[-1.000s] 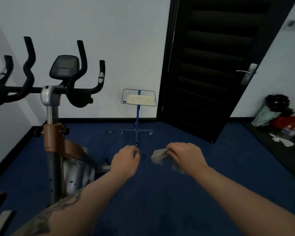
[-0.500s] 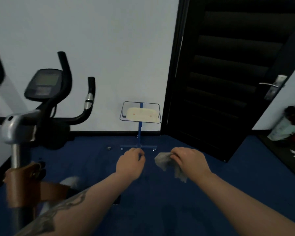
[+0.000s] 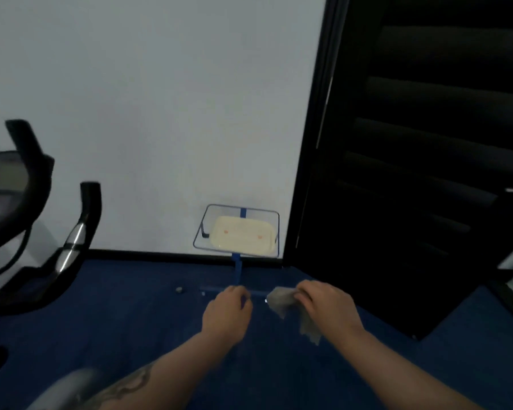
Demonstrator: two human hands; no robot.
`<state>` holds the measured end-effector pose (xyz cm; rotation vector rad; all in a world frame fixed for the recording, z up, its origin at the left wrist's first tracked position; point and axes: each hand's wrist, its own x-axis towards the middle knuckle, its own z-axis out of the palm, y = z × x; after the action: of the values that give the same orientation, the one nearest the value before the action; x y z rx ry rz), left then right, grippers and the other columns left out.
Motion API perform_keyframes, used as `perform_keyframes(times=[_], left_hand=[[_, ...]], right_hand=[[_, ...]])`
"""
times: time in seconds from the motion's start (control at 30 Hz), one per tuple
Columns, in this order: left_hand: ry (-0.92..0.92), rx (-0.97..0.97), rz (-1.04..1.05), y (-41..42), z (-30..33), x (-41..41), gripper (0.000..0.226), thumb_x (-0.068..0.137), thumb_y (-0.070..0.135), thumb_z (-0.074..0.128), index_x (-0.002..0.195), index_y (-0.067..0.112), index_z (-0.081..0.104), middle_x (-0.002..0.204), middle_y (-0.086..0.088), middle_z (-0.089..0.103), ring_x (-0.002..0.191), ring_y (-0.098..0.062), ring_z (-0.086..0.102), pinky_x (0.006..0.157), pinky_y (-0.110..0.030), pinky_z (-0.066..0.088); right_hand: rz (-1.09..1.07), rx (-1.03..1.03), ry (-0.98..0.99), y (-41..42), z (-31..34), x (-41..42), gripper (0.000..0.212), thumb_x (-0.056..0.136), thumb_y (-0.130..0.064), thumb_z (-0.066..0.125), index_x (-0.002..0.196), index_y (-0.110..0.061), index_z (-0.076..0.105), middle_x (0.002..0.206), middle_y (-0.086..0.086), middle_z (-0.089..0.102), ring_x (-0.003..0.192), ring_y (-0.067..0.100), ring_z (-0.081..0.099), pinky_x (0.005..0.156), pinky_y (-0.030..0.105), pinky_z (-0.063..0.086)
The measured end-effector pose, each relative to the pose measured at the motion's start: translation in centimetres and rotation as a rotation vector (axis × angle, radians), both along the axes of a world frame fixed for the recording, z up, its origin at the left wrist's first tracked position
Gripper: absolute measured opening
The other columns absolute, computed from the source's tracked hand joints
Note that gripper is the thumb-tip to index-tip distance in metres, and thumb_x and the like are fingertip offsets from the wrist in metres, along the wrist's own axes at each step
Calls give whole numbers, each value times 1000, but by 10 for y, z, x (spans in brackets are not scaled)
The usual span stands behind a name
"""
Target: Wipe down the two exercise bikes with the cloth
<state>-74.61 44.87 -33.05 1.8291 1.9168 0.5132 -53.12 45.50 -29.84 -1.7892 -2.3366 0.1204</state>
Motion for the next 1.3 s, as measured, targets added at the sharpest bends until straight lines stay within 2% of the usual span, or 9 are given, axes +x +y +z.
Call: perform_keyframes(times=[0.17, 0.37, 0.5, 0.8, 1.03, 1.13, 1.3], left_hand=[[-3, 32, 69, 75, 16, 21, 24, 98, 32, 45, 116, 27, 59, 124, 6, 56, 104, -17, 58, 86, -35, 48], [29, 6, 136, 136, 14, 22, 23, 98, 30, 44, 114, 23, 59, 119, 2, 58, 101, -20, 58, 87, -38, 48], [30, -24, 163, 176, 2, 9, 22, 99, 29, 44, 113, 21, 59, 120, 2, 58, 104, -20, 57, 87, -36, 47], [-18, -134, 176, 277, -38, -35, 23, 99, 29, 42, 110, 21, 60, 118, 4, 59, 99, -16, 58, 84, -35, 49], [-12, -225, 216, 357, -59, -81, 30, 100, 30, 42, 124, 23, 57, 130, 3, 56, 107, -19, 57, 88, -38, 50], [-16, -218, 231, 380, -67, -86, 30, 99, 30, 42, 125, 25, 57, 129, 3, 56, 105, -19, 57, 88, -38, 50], [9, -247, 238, 399, -71, -92, 29, 99, 30, 43, 123, 24, 58, 123, 0, 58, 99, -19, 59, 86, -38, 50]], right_hand=[[61, -24, 72, 84, 9, 15, 21, 101, -39, 42, 104, -27, 60, 102, -11, 62, 94, 9, 57, 77, 29, 45], [34, -64, 213, 159, 4, 2, 20, 97, -39, 50, 93, -24, 62, 89, -7, 64, 76, 10, 53, 59, 29, 32], [4, -120, 251, 206, -8, -15, 19, 97, -39, 51, 92, -24, 61, 87, -5, 64, 69, 10, 48, 50, 27, 29], [-134, -264, 268, 336, -55, -64, 20, 100, -29, 46, 91, -18, 60, 87, 1, 63, 74, 15, 57, 59, 30, 45], [-229, -302, 234, 438, -100, -113, 21, 100, -25, 43, 94, -13, 59, 91, 5, 66, 79, 23, 61, 63, 34, 48], [-230, -319, 253, 466, -119, -125, 21, 101, -29, 43, 100, -15, 59, 97, 5, 67, 82, 23, 61, 65, 34, 50], [-90, -558, 169, 477, -129, -139, 32, 98, -35, 44, 127, -23, 51, 113, 6, 64, 95, 25, 60, 64, 29, 42]])
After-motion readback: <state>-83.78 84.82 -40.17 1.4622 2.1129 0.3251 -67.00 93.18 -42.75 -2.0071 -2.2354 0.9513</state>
